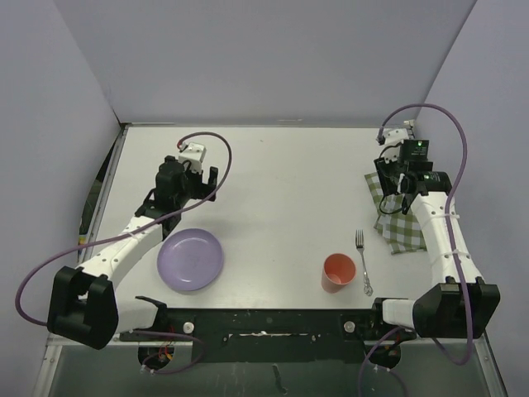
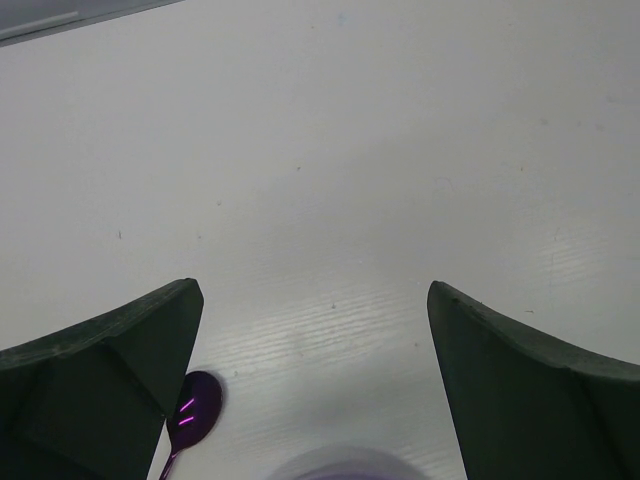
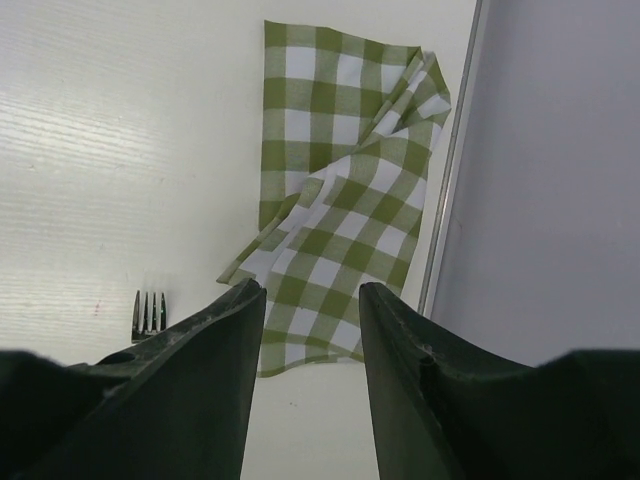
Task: Set the dinner table for one person
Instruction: Move the napkin to the center of the board.
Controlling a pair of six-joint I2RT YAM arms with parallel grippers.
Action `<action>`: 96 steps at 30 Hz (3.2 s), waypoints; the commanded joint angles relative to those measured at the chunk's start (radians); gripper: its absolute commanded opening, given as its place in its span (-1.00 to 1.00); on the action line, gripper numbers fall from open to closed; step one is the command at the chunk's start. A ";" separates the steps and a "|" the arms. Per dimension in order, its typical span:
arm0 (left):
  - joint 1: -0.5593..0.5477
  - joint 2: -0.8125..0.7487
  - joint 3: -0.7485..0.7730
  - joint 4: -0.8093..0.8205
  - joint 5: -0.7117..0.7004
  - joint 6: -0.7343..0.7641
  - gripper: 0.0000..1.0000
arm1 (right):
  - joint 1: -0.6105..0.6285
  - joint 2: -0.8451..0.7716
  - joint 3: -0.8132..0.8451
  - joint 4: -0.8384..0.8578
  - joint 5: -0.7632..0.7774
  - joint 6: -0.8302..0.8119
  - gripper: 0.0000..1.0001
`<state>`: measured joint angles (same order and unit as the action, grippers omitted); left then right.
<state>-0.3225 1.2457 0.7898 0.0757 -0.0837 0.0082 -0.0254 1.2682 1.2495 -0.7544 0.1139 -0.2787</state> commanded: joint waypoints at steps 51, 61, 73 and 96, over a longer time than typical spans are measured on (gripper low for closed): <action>-0.021 0.143 0.106 0.003 -0.064 -0.004 0.96 | -0.167 0.186 -0.055 0.229 -0.048 0.101 0.13; -0.027 0.284 0.236 -0.060 -0.025 -0.087 0.96 | -0.168 0.297 -0.039 0.187 -0.113 0.131 0.13; -0.039 0.351 0.323 -0.094 -0.005 -0.138 0.96 | -0.174 0.418 -0.006 0.205 -0.064 0.074 0.12; -0.135 0.526 0.499 -0.132 0.005 -0.132 0.96 | -0.176 0.518 0.071 0.159 -0.134 0.061 0.13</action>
<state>-0.4461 1.7435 1.2243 -0.0795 -0.0811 -0.1375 -0.2203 1.7645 1.2591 -0.5934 0.0048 -0.2268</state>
